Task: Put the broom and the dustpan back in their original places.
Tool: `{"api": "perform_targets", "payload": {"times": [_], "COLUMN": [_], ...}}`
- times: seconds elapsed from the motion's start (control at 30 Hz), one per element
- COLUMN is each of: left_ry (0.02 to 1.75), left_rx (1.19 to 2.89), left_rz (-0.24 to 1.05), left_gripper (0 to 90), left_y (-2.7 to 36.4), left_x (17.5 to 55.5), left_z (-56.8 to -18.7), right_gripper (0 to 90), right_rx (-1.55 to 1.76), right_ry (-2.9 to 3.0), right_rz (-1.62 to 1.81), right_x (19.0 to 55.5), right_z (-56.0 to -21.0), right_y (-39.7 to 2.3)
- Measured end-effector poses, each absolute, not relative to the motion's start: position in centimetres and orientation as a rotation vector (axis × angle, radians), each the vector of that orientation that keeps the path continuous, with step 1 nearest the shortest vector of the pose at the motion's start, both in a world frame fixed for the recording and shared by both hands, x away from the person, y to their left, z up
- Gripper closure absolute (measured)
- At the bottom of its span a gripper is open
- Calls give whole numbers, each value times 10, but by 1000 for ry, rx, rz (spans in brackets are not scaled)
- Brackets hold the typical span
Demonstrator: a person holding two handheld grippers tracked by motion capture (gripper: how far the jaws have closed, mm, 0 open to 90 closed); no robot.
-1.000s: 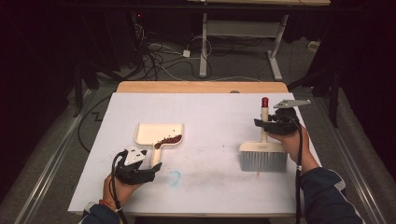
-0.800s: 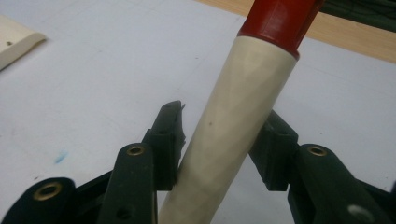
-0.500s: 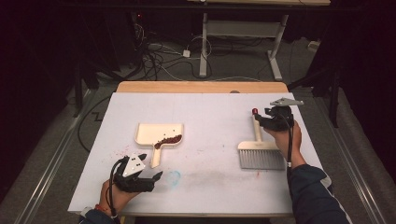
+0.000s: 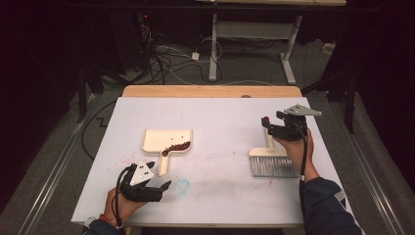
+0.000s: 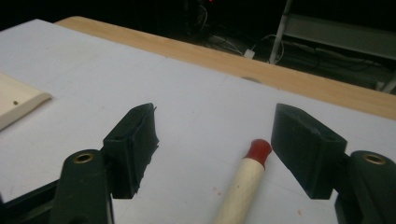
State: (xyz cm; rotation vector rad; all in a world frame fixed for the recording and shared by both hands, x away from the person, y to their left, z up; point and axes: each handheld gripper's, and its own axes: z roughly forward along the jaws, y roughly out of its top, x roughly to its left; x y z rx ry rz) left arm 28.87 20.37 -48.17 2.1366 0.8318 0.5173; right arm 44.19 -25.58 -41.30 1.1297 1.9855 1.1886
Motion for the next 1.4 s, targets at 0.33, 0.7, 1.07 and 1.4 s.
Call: {"api": "perform_targets", "payload": {"times": [0.33,0.7,1.07,1.4], "left_ry": [826,820,810,803], "left_rx": [2149,2156,2156,2145], "left_rz": [514,518,544,571], "left_gripper": [149,150,156,162], "left_y": [202,201,200,200], "left_x": [288,287,285,284], "left_z": [-482,-482,-480,-478], "right_gripper": [202,172,179,182], "right_rx": [1051,944,888,816], "right_ry": [1946,1950,1933,1939], "right_rz": [1269,1282,1280,1282], "right_x": [424,409,390,368], "right_z": [-397,-388,-380,-377], "right_y": [-255,-251,-249,-246]}}
